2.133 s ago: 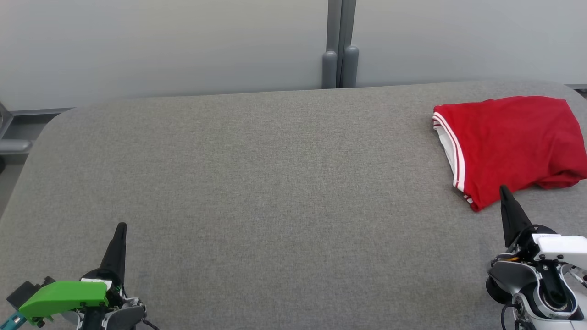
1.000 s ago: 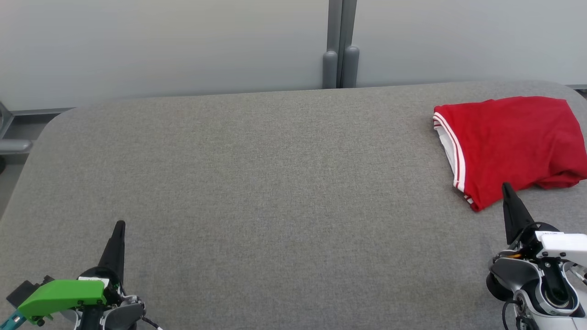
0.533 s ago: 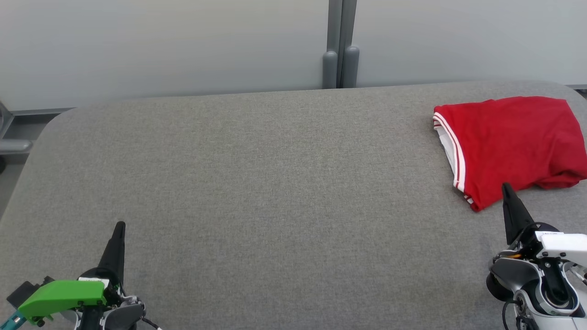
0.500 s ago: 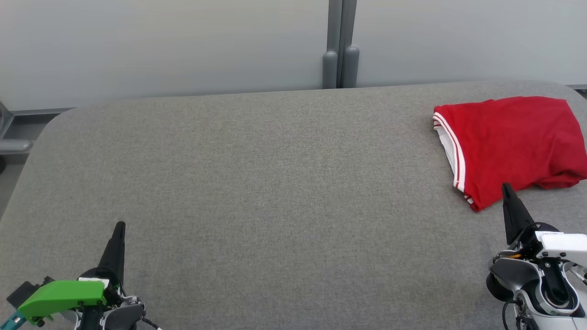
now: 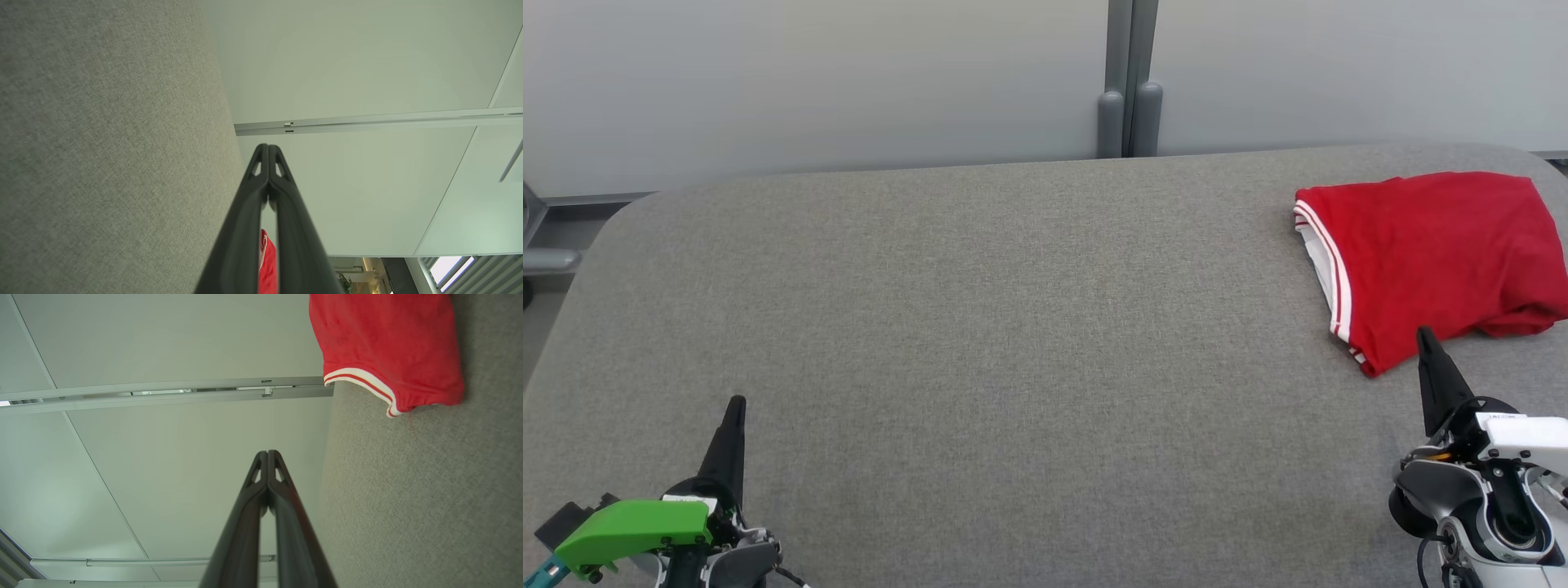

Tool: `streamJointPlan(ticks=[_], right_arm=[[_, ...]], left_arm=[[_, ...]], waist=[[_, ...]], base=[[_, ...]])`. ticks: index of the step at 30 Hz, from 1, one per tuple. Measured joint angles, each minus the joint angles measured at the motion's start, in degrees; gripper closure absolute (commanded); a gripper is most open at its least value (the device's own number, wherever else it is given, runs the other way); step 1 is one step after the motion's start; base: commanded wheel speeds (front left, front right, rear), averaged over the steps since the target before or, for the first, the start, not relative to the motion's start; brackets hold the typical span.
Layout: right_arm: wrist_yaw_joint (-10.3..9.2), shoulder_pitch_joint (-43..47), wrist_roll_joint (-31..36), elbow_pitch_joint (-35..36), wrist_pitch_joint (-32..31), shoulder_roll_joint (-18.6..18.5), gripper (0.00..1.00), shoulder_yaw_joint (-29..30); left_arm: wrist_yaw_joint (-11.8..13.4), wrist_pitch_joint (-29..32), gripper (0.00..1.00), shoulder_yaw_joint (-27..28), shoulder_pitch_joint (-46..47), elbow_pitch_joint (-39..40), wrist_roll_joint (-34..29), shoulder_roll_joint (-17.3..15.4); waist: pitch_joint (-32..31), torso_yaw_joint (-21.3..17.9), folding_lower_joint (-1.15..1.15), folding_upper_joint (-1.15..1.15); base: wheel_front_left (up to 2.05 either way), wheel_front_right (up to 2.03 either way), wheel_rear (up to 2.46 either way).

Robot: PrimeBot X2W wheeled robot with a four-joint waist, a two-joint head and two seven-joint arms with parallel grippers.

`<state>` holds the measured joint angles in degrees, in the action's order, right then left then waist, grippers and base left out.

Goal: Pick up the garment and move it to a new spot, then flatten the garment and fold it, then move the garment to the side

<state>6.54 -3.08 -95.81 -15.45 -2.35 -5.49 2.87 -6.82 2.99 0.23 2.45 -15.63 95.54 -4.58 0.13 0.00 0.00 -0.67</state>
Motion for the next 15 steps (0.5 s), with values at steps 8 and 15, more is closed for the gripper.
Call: streamJointPlan(ticks=[8, 15], right_arm=[[0.00, 0.0, 0.0, -0.1, -0.2, 0.0, 1.00, 0.0], [0.00, 0.0, 0.0, -0.1, -0.2, 0.0, 1.00, 0.1]], left_arm=[[0.0, 0.0, 1.00, 0.0, 0.0, -0.1, 0.0, 0.0], [0.0, 0.0, 1.00, 0.1, 0.0, -0.1, 0.0, 0.0]], waist=[[0.0, 0.0, 0.00, 0.00], [0.0, 0.0, 0.00, 0.00]], base=[[0.00, 0.00, 0.00], [0.00, 0.00, 0.00]])
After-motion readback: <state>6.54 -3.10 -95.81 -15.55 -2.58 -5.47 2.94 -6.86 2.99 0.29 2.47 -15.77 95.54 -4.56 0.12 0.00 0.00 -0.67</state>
